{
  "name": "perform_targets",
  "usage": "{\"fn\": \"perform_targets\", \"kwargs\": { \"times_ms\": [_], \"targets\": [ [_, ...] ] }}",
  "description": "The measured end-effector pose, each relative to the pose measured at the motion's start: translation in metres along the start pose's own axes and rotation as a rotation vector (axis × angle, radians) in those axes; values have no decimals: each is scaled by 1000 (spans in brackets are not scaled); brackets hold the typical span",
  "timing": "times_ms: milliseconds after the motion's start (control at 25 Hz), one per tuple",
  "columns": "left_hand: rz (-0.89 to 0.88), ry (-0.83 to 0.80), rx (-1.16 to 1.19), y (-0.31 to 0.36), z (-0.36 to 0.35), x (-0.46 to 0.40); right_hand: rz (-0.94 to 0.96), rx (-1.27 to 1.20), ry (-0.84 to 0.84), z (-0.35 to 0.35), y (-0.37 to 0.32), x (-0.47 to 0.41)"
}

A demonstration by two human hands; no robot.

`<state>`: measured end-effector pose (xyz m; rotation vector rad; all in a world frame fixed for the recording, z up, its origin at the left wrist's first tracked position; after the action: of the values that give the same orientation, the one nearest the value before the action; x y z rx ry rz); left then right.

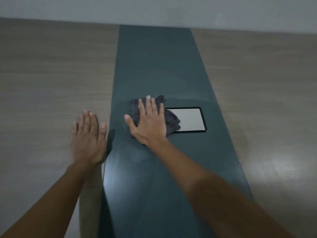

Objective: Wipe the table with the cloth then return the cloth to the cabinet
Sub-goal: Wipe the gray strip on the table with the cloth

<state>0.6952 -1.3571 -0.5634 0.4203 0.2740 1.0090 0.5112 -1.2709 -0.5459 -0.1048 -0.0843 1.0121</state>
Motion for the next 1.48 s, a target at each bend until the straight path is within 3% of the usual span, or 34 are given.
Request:
{"fn": "perform_targets", "kwargs": {
  "times_ms": [200,440,840,1240,1480],
  "targets": [
    [23,13,127,-5,5,3,39,13,-29,-9,-26,3],
    [-163,-107,-5,-15,7,31,97,5,-37,-8,-48,32],
    [-204,-179,-54,-36,27,101,129,4,43,-20,-80,242],
    [-216,-150,-52,-35,28,100,143,129,-18,-17,-62,113],
    [-206,-156,-69,-37,25,102,-72,117,15,-1,54,125]
  ]
}}
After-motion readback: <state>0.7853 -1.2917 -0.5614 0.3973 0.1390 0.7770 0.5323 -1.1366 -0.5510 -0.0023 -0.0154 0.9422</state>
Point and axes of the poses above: each hand's wrist, its own x-axis away from the middle knuckle, its own z-axis out of the back of the hand, y = z × x, the point moved 5 cm from there along -x, towards the middle knuckle, and after that the axes turned 7 degrees about x, right-handed, at the moved point
